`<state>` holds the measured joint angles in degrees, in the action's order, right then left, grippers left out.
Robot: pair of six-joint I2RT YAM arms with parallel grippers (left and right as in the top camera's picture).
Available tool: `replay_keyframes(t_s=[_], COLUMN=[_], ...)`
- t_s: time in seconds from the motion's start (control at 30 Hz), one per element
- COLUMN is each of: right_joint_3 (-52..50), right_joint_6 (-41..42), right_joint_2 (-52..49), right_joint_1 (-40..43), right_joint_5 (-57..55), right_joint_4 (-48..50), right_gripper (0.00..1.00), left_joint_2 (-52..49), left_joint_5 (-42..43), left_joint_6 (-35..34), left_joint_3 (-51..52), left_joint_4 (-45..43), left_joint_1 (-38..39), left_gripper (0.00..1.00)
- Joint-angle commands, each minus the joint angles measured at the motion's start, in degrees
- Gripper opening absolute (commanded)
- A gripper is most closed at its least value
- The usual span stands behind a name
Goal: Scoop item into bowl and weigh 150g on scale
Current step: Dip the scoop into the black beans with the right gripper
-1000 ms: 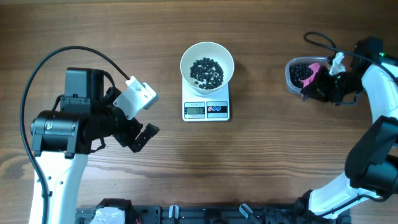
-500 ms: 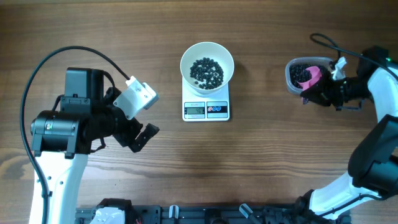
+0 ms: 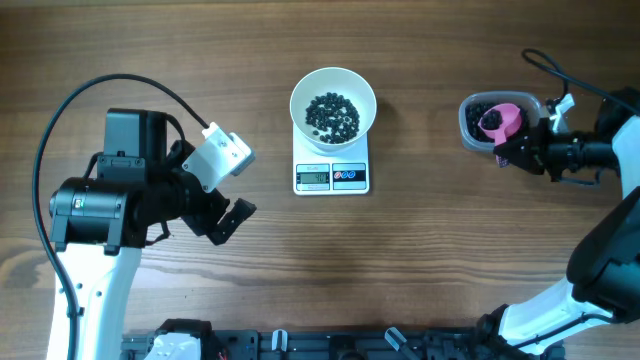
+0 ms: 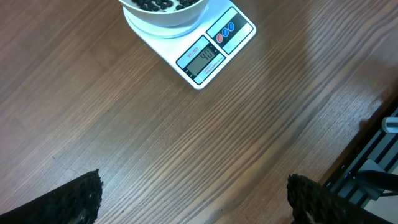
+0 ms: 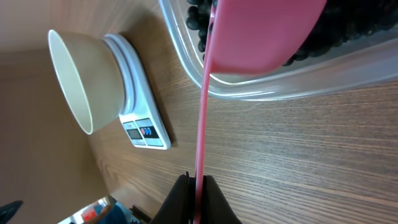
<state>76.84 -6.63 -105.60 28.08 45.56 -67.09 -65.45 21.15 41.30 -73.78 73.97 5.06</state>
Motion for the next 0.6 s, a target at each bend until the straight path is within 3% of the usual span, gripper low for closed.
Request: replay_keyframes(t_s=[0.0, 0.57], right_joint_3=[-0.4, -0.4], right_joint_6=[-4.0, -11.0], right_joint_2=[-0.2, -0.2], right_joint_1=[0.9, 3.7], right_joint_5=[5.3, 15.1], right_joint_4=[-0.3, -3.2], right_gripper=[0.04, 0.04], left_joint_2=[0.5, 0.5], left_joint_5=[1.3, 1.3], left_joint_6=[-0.1, -0.2], left_joint_3=[-0.3, -0.3], left_joint_4=[0.0, 0.0], left_joint_1=[-0.5, -0.5], left_gripper=[1.00, 1.00])
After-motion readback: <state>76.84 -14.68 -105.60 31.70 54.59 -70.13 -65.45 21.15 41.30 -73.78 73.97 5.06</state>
